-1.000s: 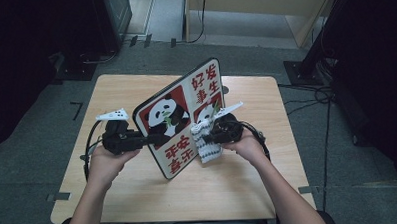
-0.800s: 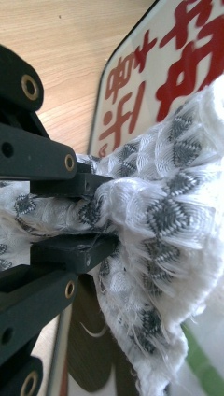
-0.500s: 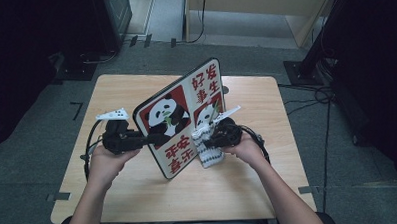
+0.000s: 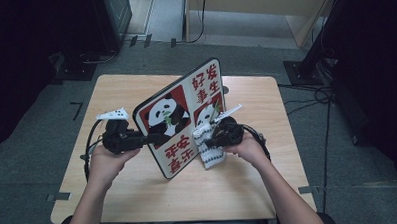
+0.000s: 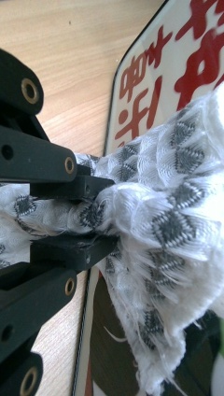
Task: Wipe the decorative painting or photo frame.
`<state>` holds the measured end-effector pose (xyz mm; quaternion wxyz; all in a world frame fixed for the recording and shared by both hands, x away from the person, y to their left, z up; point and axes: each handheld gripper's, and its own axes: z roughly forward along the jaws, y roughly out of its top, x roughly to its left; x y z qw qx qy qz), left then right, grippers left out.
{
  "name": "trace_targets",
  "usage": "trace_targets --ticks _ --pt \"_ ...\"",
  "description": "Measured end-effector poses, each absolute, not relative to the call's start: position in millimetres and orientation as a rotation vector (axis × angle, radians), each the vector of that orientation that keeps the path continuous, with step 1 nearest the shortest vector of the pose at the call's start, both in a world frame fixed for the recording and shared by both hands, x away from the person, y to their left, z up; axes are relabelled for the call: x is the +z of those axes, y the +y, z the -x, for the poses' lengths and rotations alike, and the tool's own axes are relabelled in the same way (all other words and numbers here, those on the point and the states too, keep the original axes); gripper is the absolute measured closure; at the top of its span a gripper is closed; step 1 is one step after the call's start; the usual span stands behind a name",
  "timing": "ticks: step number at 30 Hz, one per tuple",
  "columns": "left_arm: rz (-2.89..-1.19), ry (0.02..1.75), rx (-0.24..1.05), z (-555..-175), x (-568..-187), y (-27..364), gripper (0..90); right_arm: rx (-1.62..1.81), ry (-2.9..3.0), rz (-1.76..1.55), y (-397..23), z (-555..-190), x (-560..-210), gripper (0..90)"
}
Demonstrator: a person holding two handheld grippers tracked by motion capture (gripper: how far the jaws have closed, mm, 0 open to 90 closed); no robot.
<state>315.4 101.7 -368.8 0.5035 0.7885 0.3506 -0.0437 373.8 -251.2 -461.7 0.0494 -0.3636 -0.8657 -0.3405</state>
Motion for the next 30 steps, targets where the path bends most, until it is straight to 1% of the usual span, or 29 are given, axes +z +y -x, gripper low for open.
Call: trace_targets --ticks 6,14,23,30 --pt "-1.903 0.847 -0.106 -315.0 -369.2 101.8 74.2 -1.103 -2.643 1.076 -250.9 -371.5 -443.6 75.7" --pt "-1.905 0.851 -0.102 -314.7 -369.5 101.4 74.2 -1.206 -2.646 1.027 -248.2 -369.0 -408.1 75.6" --pt "-1.904 0.853 -0.108 -314.3 -369.1 101.0 74.1 -1.319 -2.684 0.963 -238.9 -372.4 -353.9 75.3" --pt "-1.902 0.85 -0.109 -314.9 -369.7 101.8 74.1 -1.334 -2.769 0.895 -220.9 -374.9 -308.9 75.4"
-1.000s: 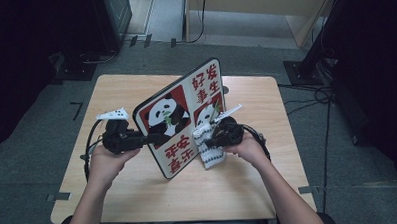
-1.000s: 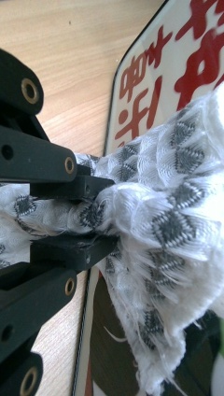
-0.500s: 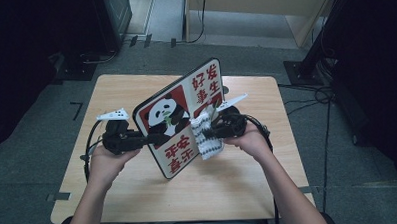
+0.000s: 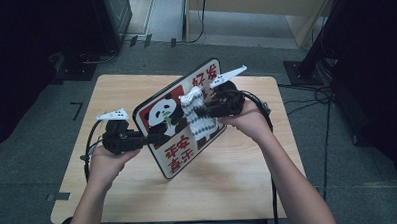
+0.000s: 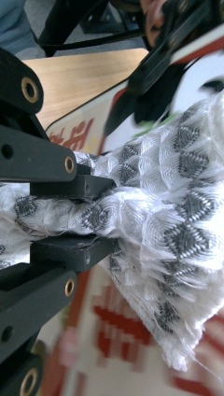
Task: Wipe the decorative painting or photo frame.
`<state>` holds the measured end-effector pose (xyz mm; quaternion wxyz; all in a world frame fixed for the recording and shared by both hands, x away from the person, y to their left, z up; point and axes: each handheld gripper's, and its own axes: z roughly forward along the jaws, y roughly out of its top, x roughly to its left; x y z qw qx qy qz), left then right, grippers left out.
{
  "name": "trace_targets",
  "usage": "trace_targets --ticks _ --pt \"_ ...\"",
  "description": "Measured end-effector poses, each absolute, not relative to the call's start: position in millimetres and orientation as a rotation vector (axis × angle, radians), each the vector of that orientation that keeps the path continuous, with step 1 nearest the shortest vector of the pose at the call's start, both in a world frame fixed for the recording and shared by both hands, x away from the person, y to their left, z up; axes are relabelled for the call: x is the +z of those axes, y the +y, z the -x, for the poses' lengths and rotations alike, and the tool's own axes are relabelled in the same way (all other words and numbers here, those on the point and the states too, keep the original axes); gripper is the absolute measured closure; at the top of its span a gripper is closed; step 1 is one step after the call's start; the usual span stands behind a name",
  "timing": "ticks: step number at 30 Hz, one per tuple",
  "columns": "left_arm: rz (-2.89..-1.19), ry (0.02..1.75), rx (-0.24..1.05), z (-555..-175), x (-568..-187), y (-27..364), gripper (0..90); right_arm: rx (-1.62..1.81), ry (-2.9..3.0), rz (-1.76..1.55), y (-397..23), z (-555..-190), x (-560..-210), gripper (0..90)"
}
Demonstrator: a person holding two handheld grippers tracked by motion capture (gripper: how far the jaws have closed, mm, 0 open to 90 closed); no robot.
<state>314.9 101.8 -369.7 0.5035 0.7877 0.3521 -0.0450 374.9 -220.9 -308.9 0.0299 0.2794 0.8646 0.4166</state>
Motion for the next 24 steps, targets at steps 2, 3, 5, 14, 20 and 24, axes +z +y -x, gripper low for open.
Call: trace_targets --ticks 2,3,5,14,20,24 --pt "-1.902 0.85 -0.108 -314.9 -369.8 101.8 74.2 1.283 2.666 -0.83 -215.2 -375.9 -296.6 75.4" --pt "-1.902 0.849 -0.107 -314.8 -369.8 101.7 74.2 1.285 2.66 -0.817 -212.7 -377.0 -291.2 75.4" --pt "-1.9 0.85 -0.107 -314.7 -369.8 101.6 74.2 1.289 2.65 -0.809 -208.2 -379.6 -281.9 75.3" --pt "-1.896 0.846 -0.113 -315.6 -370.5 102.6 74.1 1.368 2.644 -0.805 -194.8 -391.4 -261.5 75.1" --pt "-1.895 0.84 -0.12 -316.5 -370.9 103.0 74.0 1.376 2.654 -0.81 -192.7 -395.5 -267.8 75.0" --pt "-1.897 0.839 -0.12 -316.2 -370.5 102.6 73.9 1.363 2.659 -0.807 -193.8 -393.6 -270.8 74.8"
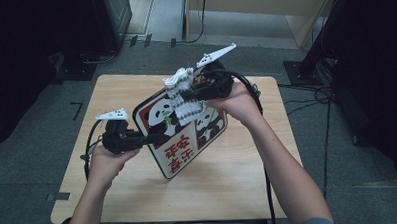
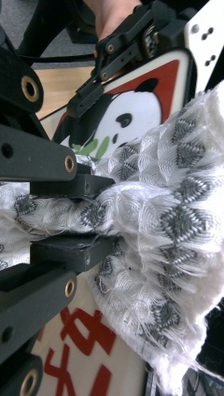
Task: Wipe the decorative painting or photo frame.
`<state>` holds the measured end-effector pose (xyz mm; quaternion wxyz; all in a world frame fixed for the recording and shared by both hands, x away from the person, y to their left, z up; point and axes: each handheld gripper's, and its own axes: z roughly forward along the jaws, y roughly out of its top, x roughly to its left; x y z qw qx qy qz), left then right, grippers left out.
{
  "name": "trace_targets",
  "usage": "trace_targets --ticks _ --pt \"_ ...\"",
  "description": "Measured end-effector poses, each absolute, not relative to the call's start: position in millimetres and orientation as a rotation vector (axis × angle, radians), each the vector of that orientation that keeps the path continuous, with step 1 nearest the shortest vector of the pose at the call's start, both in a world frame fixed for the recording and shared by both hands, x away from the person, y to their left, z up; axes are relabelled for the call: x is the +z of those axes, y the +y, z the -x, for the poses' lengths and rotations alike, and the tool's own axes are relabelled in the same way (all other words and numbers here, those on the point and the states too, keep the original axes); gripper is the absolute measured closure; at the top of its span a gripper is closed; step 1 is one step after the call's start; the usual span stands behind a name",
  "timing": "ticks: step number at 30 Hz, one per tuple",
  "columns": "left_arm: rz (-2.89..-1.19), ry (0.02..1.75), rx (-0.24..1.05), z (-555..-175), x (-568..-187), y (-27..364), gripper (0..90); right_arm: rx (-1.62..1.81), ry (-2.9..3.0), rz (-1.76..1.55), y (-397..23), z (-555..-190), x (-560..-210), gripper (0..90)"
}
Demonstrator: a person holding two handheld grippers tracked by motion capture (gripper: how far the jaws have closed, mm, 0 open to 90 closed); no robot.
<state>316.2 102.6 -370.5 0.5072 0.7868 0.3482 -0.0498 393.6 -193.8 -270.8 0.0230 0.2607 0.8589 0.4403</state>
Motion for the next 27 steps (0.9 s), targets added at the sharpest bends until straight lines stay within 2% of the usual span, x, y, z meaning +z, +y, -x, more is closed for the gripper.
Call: trace_targets --ticks 27 --pt "-1.9 0.836 -0.115 -316.0 -370.5 102.2 73.9 1.326 2.704 -0.825 -197.6 -387.0 -307.7 74.3"
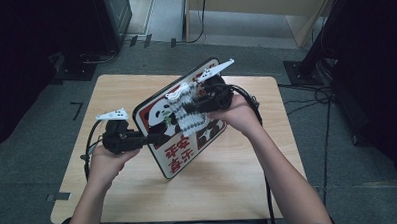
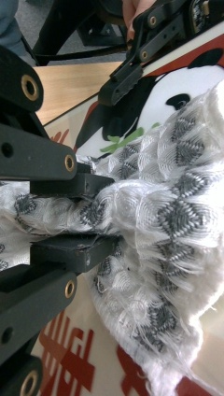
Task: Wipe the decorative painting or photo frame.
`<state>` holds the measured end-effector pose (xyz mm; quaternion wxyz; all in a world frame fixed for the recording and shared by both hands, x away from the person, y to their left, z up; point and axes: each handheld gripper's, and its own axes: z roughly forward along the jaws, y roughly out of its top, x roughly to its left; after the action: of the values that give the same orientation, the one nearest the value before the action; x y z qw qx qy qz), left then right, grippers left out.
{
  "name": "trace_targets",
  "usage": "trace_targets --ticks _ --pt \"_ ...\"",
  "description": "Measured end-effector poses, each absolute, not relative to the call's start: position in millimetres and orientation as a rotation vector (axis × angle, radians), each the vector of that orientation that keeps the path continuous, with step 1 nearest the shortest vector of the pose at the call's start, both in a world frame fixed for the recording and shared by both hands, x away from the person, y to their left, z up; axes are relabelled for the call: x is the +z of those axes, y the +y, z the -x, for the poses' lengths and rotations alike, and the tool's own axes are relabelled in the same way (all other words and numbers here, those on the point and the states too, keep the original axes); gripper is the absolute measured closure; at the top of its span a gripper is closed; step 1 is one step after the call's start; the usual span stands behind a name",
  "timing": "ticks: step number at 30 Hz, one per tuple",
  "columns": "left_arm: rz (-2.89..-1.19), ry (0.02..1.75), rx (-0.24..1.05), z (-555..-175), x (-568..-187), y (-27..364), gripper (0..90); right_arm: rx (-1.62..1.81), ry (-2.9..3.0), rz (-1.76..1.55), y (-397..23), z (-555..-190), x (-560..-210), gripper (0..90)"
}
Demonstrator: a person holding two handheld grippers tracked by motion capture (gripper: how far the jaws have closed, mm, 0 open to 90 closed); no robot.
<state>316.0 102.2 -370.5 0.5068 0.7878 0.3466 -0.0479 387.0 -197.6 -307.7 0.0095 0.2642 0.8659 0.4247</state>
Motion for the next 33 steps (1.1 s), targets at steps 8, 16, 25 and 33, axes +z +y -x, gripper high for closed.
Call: trace_targets --ticks 8,16,25,33 --pt "-1.901 0.834 -0.118 -316.2 -370.8 102.5 74.0 1.327 2.715 -0.841 -199.3 -384.6 -319.8 74.2" --pt "-1.899 0.834 -0.122 -316.4 -370.9 102.6 73.8 1.34 2.716 -0.855 -201.5 -382.4 -330.1 74.2" --pt "-1.9 0.833 -0.122 -316.2 -370.8 102.5 73.7 1.341 2.718 -0.866 -204.8 -379.4 -343.3 73.9" --pt "-1.903 0.829 -0.122 -316.1 -370.7 102.5 73.7 1.34 2.721 -0.855 -207.0 -376.8 -354.8 73.6"
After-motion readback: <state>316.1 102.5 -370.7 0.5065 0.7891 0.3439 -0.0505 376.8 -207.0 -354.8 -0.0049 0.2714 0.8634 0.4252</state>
